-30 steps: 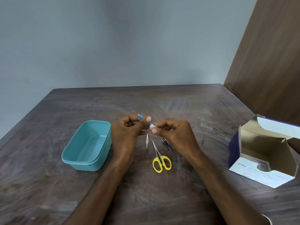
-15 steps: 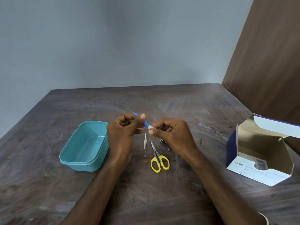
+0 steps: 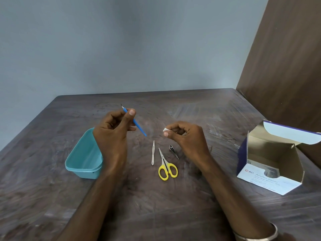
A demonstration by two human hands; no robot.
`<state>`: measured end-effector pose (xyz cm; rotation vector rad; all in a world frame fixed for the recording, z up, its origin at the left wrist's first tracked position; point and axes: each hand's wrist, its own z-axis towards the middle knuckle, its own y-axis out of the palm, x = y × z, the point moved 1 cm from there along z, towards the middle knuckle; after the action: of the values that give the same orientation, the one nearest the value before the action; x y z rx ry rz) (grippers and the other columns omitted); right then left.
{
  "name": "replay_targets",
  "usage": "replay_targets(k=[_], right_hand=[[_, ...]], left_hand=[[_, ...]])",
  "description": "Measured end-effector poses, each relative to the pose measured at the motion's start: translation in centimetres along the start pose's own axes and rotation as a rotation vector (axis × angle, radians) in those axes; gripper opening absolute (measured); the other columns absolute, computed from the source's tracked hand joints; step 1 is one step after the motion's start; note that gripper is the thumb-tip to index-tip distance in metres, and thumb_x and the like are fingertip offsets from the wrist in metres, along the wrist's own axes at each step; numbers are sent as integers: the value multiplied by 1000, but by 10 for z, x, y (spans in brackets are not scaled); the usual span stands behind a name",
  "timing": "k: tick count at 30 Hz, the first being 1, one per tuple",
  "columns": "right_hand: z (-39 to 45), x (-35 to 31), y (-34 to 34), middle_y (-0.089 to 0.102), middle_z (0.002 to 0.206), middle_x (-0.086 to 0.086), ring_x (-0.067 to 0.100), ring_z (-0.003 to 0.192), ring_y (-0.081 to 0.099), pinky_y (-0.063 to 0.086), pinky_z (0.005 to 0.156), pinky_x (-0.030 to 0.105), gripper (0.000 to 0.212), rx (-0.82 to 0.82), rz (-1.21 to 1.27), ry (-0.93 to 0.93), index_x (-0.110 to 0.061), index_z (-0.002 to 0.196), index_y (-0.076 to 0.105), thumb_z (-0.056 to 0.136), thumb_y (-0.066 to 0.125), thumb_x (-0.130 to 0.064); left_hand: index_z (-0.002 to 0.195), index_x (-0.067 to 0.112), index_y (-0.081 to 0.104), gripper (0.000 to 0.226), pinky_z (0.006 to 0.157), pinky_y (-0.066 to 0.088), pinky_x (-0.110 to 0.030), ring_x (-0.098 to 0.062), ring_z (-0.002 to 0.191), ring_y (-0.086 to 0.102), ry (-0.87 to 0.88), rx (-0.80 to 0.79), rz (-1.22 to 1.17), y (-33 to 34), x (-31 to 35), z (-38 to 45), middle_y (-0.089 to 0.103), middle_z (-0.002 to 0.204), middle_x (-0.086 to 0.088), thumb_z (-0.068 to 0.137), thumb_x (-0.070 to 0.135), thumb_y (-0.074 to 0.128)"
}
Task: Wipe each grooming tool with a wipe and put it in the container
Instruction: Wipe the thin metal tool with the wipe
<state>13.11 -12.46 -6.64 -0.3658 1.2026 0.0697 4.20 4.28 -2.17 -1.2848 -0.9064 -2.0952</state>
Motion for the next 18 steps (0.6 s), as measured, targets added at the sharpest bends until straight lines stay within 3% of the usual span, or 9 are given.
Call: replay_targets(k=[4,10,14,18], right_hand=[[0,-3,-1,72,73,8,8,52,59,50,53,24,36,-1,125,26,-30,114,71,85,76,-9],[2,1,-1,77,80,9,24,52,61,43,48,30,11,-34,185,128,-13,101,70,90,71,-13],[3,2,0,78,83,6,25,52,65,44,48,29,14,-36,191,148,-10,97,61,91,71,-17],[3,1,0,79,84,8,25,50,64,43,46,27,16,-47,234,166,-7,99,60,92,70,-18]], left_hand=[[81,11,71,12,56,56,-26,-17,53,63,-104,26,-84,-12,9,7,65,59,1,88,21,72],[82,14,75,15,54,56,-25,-18,52,64,-165,-50,123,-45,23,31,68,68,-5,84,28,76],[77,14,75,13,54,58,-25,-22,53,63,-155,-106,391,-65,23,44,70,68,-6,83,26,77],[79,10,75,16,49,57,-26,-16,45,66,-138,-185,720,-75,16,49,71,62,-8,84,25,76]])
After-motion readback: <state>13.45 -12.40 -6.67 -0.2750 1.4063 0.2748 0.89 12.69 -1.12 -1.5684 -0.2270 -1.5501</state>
